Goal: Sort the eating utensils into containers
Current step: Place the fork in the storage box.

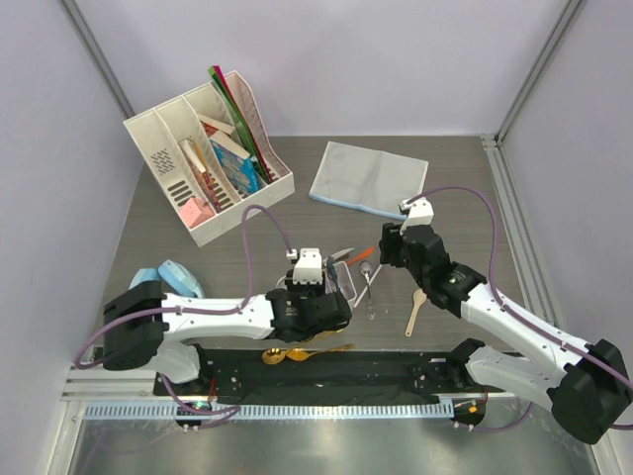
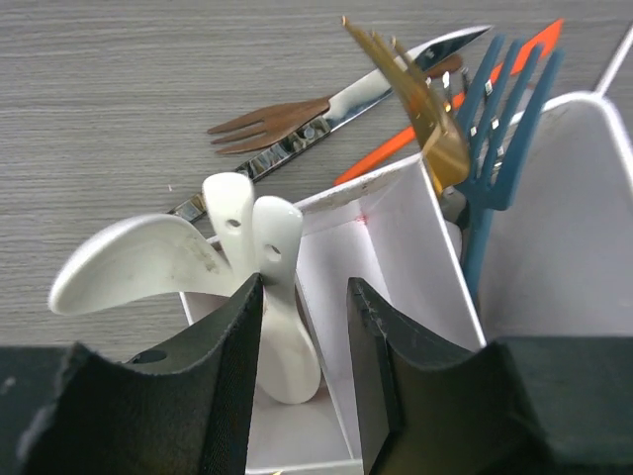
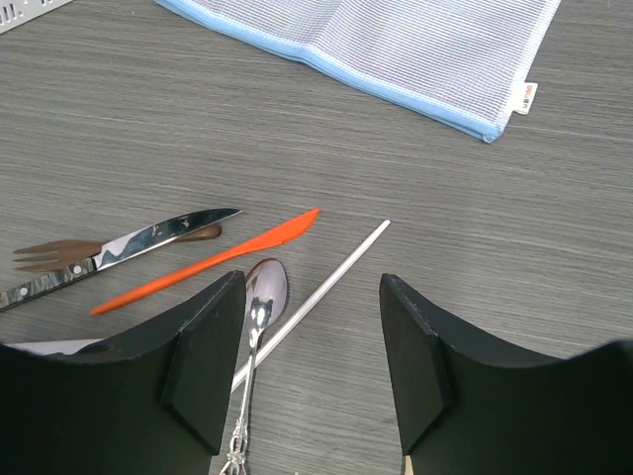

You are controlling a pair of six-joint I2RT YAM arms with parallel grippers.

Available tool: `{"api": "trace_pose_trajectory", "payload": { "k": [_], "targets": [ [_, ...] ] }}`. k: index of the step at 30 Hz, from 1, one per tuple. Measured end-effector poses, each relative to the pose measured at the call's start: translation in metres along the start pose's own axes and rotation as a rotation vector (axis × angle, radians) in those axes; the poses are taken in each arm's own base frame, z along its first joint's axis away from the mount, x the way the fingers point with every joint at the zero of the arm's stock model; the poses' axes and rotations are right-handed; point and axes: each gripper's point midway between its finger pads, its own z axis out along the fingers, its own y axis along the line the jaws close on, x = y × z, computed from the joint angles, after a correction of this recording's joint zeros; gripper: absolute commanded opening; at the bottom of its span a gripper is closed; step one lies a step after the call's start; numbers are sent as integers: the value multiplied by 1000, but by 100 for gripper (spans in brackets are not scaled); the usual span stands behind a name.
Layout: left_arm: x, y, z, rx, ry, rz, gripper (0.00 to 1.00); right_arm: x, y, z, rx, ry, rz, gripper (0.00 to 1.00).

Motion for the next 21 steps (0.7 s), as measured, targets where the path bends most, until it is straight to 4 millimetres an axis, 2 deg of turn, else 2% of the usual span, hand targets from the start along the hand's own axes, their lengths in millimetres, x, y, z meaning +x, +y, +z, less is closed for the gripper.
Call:
{"api": "trace_pose_trajectory", "payload": {
  "k": [6, 12, 16, 21],
  "targets": [
    [-22, -2, -16, 57, -20, -49, 39, 4, 4, 1, -18, 15, -2, 61],
    [-31, -4, -26, 97, -24, -44, 40, 5, 8, -1, -43, 25, 4, 58],
    [-42, -5, -37, 138, -38, -59, 40, 0, 9, -15, -70, 14, 34, 58],
    [-76, 4, -61, 204, -96, -139, 44, -10, 14, -40, -122, 13, 110, 54]
  ]
}}
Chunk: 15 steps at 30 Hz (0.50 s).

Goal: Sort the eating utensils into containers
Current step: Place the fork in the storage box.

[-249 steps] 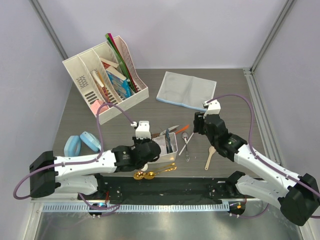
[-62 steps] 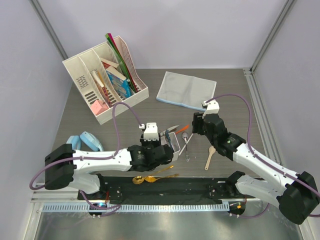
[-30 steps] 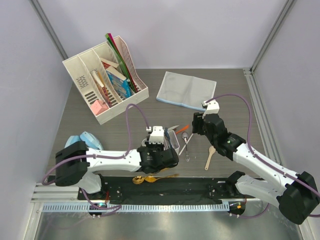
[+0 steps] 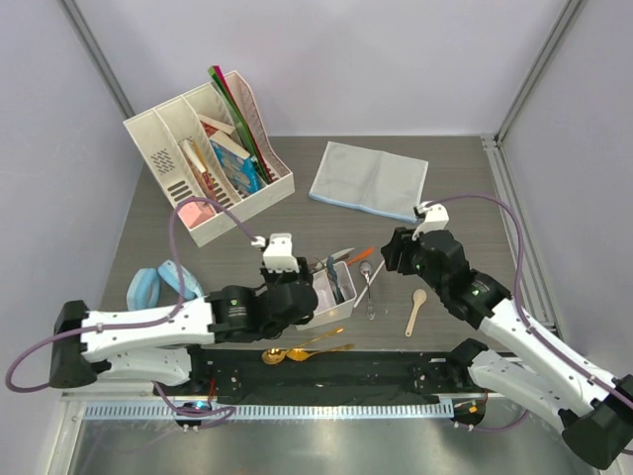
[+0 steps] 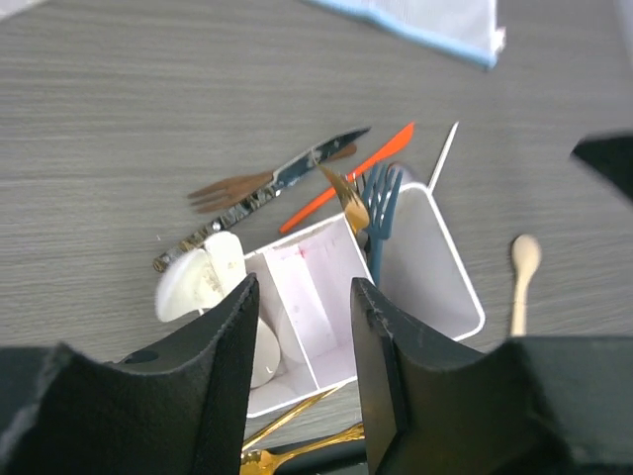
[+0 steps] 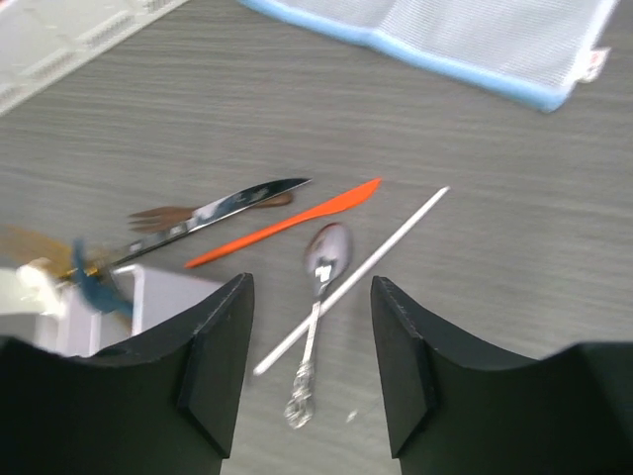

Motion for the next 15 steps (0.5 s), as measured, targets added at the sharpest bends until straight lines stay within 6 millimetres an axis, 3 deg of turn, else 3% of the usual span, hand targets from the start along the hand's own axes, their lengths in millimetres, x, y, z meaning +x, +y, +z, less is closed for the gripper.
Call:
{"api": "trace_pose_trajectory", "payload": {
  "k": [5, 7, 12, 15],
  "targets": [
    [-39, 19, -21, 3, -96, -76, 48, 14, 27, -22, -160, 68, 140, 54],
    [-46, 31, -26, -23, -121, -77, 49, 32, 33, -29, -202, 119, 196, 59],
    [-48, 58, -31, -87, -146, -45, 50, 80, 32, -46, -244, 247, 307, 58],
    [-45, 71, -33, -105, -153, -44, 50, 93, 38, -55, -282, 313, 340, 58]
  ]
}}
